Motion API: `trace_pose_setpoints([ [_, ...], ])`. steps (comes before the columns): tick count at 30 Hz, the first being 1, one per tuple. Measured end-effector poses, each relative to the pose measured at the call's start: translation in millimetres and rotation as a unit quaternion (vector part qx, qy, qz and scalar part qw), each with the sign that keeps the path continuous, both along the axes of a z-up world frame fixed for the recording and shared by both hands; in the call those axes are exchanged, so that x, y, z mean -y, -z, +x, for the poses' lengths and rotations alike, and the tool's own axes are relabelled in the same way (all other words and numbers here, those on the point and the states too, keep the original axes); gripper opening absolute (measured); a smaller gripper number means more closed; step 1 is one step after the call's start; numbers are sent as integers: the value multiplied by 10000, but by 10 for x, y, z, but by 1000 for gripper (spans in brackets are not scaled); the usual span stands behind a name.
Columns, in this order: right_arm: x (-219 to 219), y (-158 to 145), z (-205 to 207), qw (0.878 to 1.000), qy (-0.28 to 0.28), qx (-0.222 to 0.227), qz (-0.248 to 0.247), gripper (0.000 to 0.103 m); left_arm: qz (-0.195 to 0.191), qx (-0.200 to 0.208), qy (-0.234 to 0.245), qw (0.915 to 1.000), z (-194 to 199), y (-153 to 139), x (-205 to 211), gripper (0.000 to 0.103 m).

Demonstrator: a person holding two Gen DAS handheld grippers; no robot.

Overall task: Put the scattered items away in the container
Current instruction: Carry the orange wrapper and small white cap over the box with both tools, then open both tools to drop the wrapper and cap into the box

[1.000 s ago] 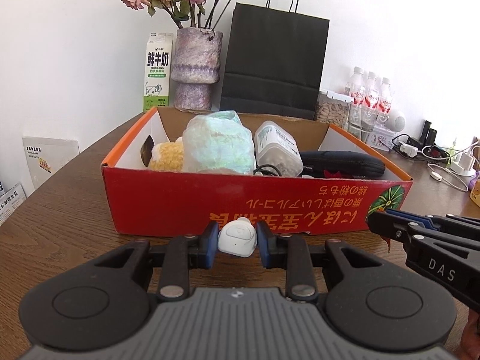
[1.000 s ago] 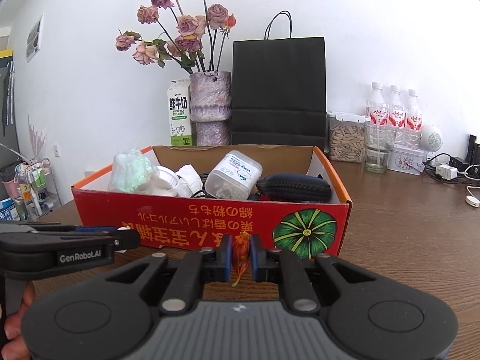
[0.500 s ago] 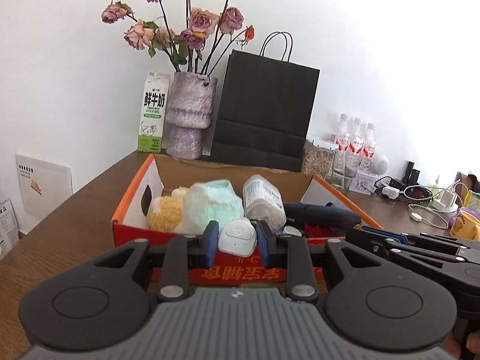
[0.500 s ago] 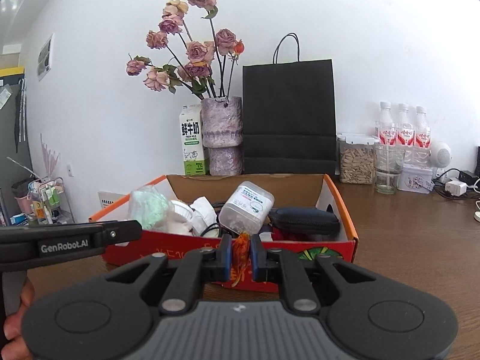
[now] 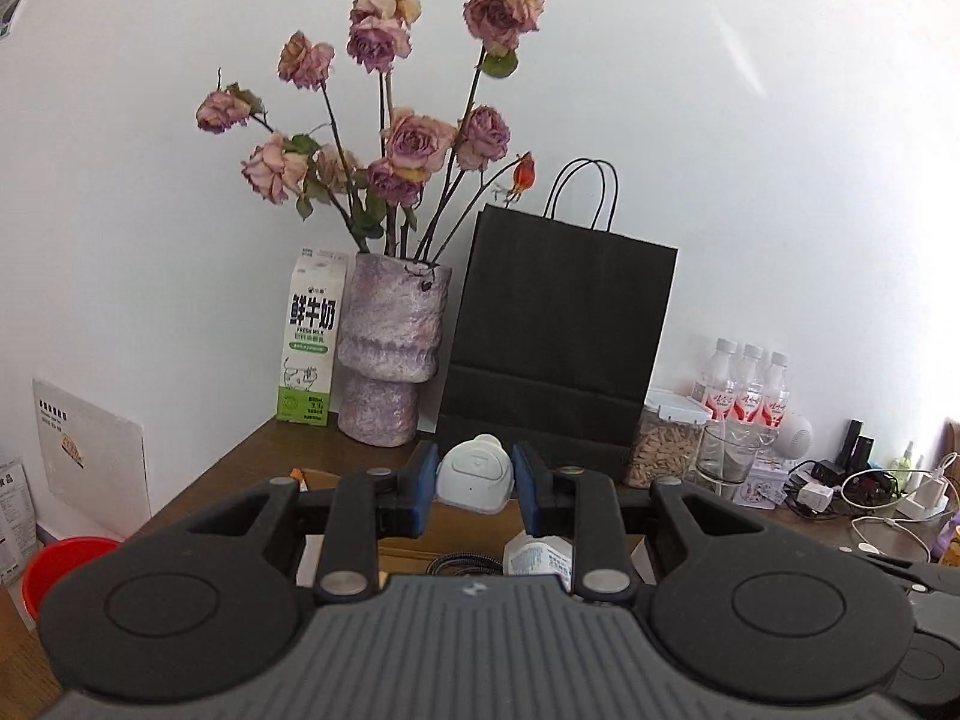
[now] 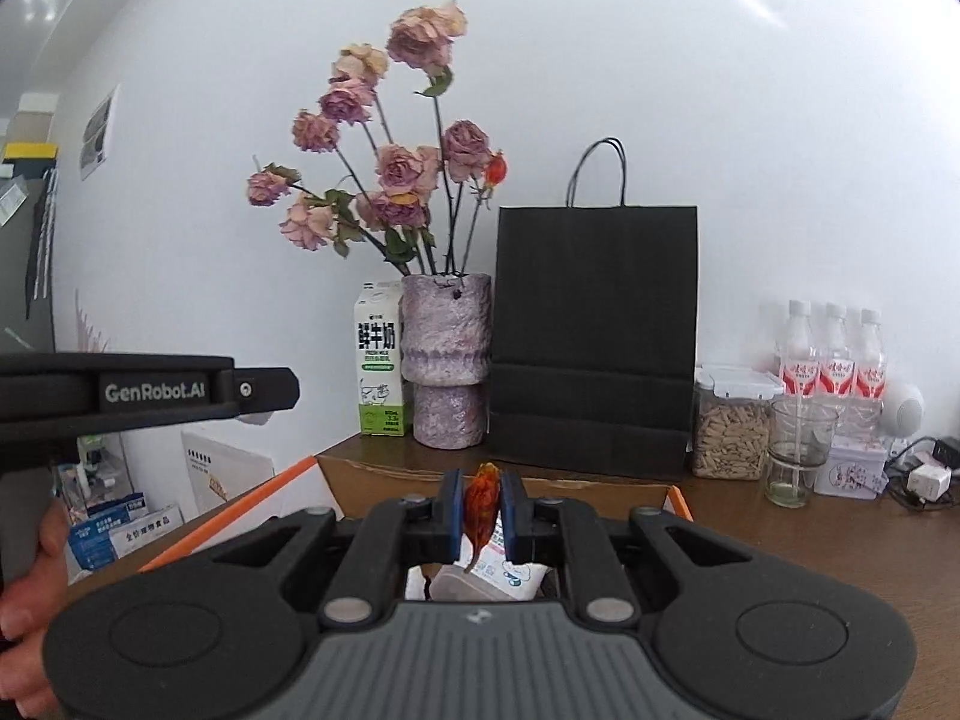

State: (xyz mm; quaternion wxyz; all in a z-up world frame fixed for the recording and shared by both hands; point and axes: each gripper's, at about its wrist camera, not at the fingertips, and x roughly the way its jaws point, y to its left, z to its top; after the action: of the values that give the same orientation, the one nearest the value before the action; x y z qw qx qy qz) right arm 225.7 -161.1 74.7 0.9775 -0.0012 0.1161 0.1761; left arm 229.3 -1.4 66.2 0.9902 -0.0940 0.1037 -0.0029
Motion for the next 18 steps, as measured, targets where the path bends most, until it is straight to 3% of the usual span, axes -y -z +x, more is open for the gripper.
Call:
trace_pose_setpoints([
  [5, 146, 318, 206, 9994, 115, -293, 137, 12, 203, -381, 20, 9991, 165, 284, -46, 28],
  [18, 142, 462, 164, 9994, 200, -291, 11, 12, 415, -220, 31, 9989, 50, 333, 19, 28],
])
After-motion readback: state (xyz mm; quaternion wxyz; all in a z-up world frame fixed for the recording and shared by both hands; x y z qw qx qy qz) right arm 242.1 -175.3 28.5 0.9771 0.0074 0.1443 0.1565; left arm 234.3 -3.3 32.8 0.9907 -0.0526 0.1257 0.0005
